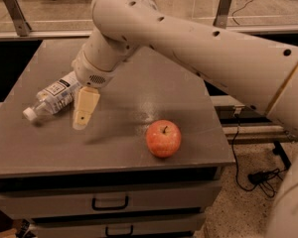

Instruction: Knock blue plastic bottle over

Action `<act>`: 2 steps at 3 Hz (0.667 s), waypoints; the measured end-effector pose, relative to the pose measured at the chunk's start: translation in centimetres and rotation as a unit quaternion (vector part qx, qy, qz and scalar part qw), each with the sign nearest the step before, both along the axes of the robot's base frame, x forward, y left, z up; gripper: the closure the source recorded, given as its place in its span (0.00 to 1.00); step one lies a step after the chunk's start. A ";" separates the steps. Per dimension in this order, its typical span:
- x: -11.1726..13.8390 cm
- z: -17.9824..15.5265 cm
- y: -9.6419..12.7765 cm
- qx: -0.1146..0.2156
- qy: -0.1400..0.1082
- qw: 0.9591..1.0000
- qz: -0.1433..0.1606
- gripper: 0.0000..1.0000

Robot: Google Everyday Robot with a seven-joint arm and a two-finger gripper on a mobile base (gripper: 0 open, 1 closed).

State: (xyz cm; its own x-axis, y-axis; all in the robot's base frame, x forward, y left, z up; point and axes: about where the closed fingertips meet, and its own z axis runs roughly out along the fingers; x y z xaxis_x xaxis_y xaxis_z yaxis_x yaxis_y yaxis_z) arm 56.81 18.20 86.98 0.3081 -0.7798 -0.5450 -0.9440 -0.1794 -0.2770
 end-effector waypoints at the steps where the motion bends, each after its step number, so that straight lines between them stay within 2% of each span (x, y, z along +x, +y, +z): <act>1: 0.1 0.1 0.0 0.000 0.000 1.000 -0.001 0.00; 2: 2.2 1.6 -2.2 -0.009 -0.023 1.000 -0.015 0.00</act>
Offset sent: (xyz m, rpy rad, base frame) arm 0.0585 -0.0601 0.0415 -0.0484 -0.1163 -0.0830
